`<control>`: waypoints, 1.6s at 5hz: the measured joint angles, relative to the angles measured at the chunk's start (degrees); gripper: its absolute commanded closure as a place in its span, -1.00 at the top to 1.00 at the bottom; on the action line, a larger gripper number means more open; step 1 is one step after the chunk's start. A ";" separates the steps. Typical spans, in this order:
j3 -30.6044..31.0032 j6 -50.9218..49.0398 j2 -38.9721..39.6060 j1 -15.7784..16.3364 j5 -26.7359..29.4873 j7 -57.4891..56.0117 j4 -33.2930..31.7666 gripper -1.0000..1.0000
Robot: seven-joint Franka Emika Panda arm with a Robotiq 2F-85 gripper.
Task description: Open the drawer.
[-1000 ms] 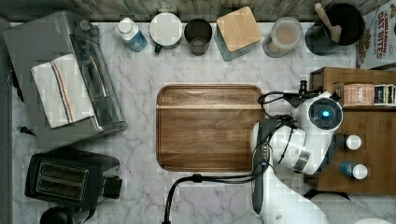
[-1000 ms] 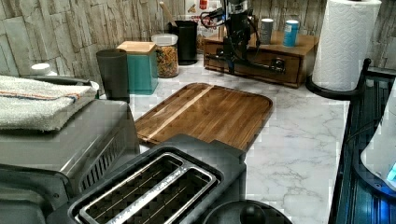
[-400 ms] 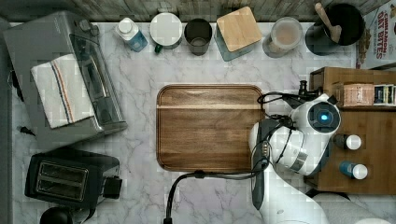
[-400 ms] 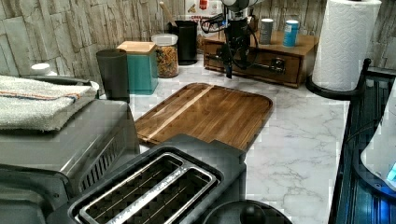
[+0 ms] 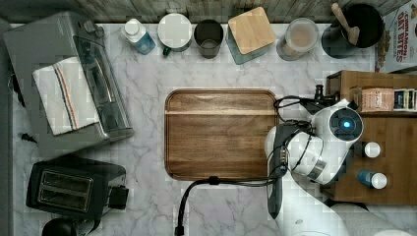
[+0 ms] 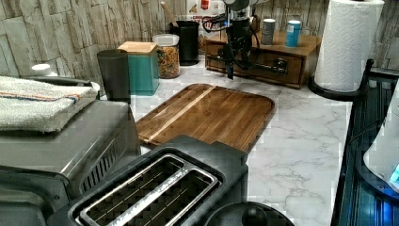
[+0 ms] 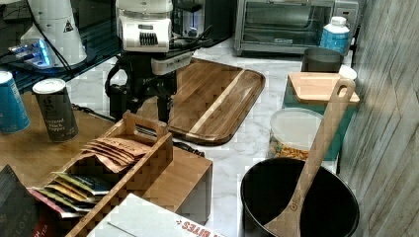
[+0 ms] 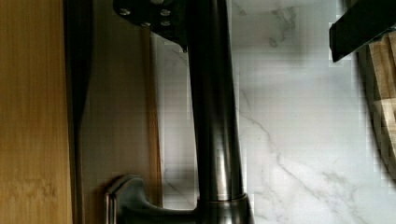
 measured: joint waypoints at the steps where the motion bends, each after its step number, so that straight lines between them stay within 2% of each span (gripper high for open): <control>1: 2.57 -1.71 -0.27 -2.74 2.61 -2.29 0.45 1.00; 3: 4.37 -1.71 -0.81 -2.74 3.36 -2.85 -0.56 1.00; 4: 5.09 -1.09 -1.69 -1.22 3.38 1.79 -2.01 1.00; 5: 5.23 -1.09 -2.88 1.92 3.48 7.50 -3.58 1.00; 7: 9.96 -1.20 -4.52 4.90 3.55 9.43 -6.15 1.00; 8: 10.27 -1.18 -5.20 7.13 3.55 10.18 -7.05 1.00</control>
